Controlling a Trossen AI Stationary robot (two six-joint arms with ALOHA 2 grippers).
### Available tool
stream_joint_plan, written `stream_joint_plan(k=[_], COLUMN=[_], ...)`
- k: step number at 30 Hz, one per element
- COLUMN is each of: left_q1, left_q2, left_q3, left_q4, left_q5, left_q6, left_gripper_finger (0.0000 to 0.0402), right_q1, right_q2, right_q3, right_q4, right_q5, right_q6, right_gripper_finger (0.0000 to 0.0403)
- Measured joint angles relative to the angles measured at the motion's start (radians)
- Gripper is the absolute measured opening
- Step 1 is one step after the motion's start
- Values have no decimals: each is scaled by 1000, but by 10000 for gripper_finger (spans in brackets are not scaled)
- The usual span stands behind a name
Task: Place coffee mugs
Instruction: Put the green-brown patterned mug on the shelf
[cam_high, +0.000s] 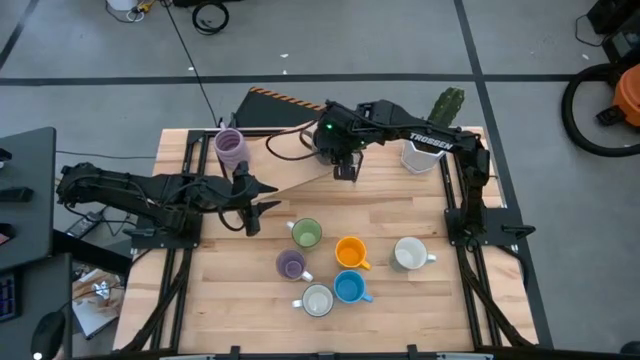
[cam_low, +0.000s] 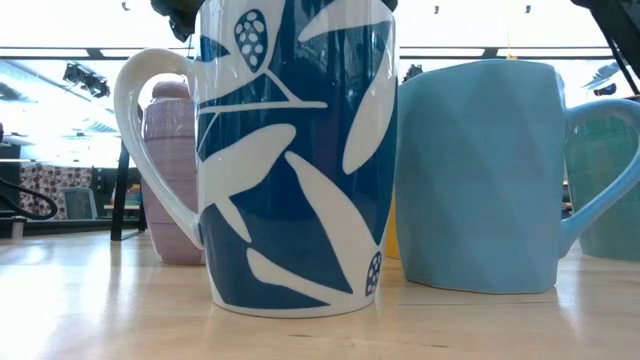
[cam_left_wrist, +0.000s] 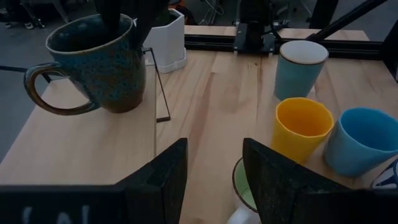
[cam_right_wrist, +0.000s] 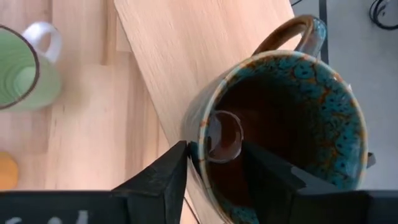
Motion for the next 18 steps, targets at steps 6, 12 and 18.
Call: stream_joint_plan(k=[6, 12, 18], left_q1=[0, 3, 71], left_q2=[1, 2, 37], left_q3=[0, 0, 4], left_q4=[0, 10, 90], left_q5=[0, -2, -2], left_q6=[0, -1, 16], left_gripper_finger=[160, 160, 160], right_q1=[-14, -15, 0], right_q2=[1, 2, -18], right_q3=[0, 0, 0], right_q4=[93, 142, 138], right_q5=[-31, -47, -48], right_q6=[107, 143, 126], right_gripper_finger=[132, 133, 137])
